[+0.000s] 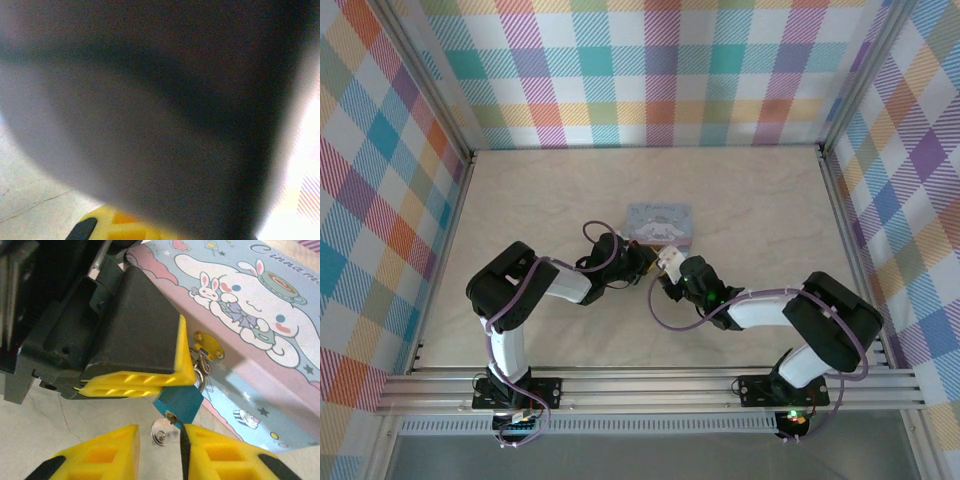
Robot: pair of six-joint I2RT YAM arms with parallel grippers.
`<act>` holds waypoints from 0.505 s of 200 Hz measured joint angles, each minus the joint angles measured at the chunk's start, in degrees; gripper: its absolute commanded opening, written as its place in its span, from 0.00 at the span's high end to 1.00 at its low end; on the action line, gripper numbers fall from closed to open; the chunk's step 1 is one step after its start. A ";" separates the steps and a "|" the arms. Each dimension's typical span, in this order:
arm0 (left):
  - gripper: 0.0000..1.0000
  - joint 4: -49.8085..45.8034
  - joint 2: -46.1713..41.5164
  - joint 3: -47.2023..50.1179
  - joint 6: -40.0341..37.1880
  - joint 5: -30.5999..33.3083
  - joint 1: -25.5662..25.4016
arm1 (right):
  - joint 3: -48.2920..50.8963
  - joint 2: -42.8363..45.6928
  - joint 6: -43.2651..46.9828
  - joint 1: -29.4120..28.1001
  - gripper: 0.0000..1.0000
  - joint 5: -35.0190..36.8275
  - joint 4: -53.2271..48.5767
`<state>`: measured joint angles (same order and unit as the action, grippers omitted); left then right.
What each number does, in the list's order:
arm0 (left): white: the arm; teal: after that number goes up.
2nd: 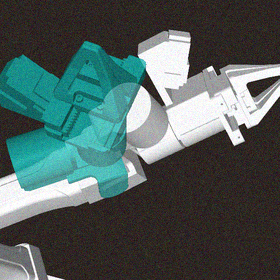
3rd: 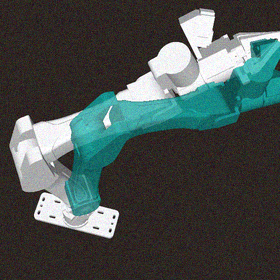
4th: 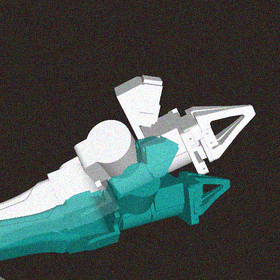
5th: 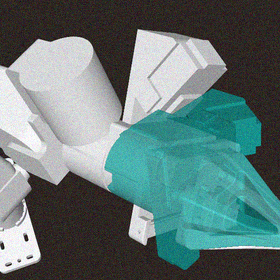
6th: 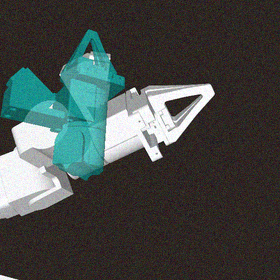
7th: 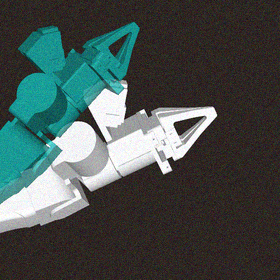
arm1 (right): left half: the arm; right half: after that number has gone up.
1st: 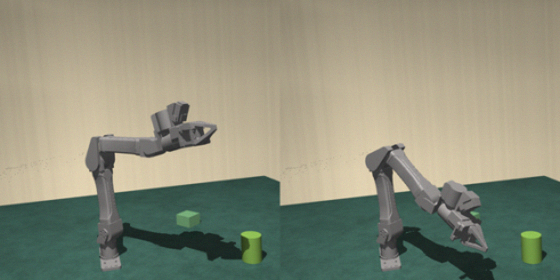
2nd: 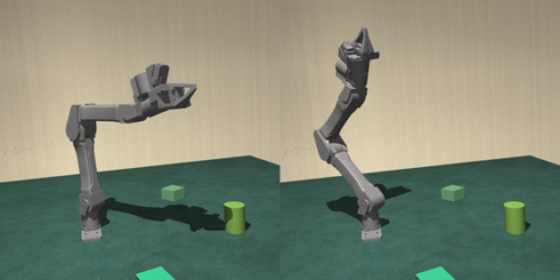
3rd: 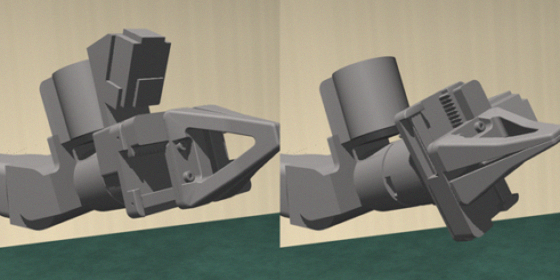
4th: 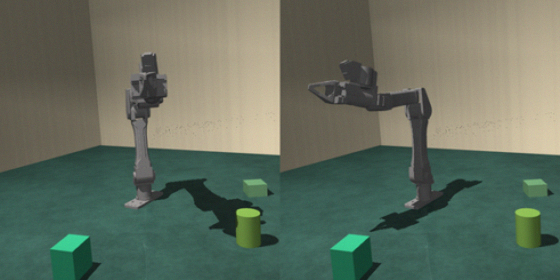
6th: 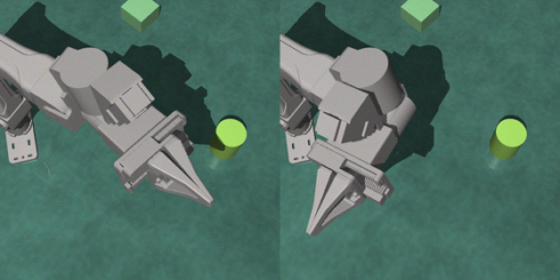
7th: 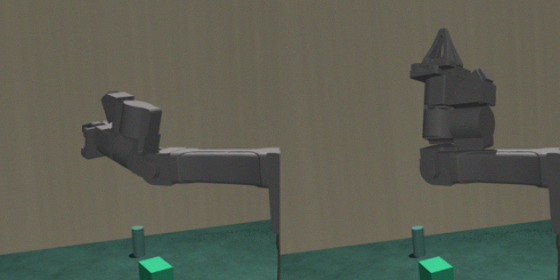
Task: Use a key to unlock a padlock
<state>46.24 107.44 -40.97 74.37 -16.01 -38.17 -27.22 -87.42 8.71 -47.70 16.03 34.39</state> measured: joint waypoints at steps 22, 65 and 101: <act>0.98 -0.02 0.00 0.00 0.00 0.02 0.00 | 0.57 0.98 0.94 0.00 0.62 0.72 -0.63; 0.98 -0.22 -0.02 -0.02 0.00 0.02 0.00 | 1.79 0.90 4.24 -2.01 0.58 5.42 0.39; 0.98 -1.16 -0.46 -0.13 0.00 0.02 0.00 | 1.95 -2.62 7.52 -4.68 0.57 9.51 4.28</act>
<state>45.08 106.98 -41.10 74.37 -15.99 -38.17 -25.28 -90.04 16.23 -52.38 25.54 38.68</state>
